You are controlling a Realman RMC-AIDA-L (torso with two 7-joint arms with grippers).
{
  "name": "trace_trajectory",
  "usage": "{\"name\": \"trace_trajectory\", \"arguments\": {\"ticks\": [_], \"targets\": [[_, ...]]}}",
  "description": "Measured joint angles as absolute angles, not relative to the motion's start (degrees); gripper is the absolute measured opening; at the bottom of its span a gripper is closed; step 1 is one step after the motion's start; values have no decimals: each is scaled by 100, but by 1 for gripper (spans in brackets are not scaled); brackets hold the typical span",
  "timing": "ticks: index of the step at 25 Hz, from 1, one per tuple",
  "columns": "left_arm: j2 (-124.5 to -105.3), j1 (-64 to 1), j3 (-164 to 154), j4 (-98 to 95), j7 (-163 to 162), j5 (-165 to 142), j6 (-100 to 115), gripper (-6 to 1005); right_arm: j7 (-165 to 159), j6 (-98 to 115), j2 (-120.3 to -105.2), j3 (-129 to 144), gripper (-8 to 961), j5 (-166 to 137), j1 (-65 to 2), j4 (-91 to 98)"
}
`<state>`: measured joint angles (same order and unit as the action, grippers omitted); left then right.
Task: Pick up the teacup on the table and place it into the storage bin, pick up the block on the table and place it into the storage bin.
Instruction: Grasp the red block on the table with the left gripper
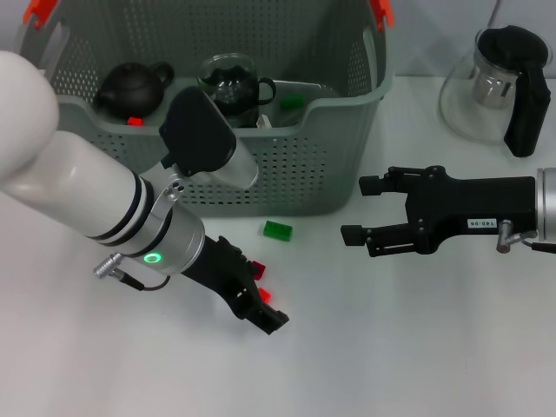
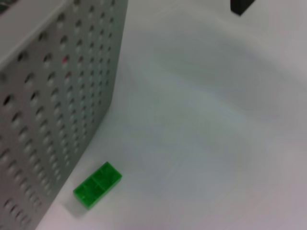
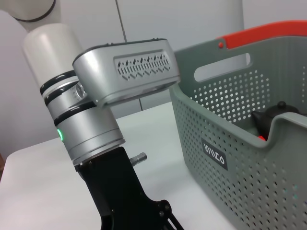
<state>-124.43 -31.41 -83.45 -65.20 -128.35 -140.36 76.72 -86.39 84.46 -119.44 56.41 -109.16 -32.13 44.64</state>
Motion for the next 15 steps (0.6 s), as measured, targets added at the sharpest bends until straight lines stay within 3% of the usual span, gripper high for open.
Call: {"name": "trace_trajectory", "arguments": {"ticks": [15], "targets": [[-12463, -3165, -8689, -6583, -12632, -14238, 7594, 884, -8639, 8467, -11935, 5633, 913, -10916, -3226, 4474]]}}
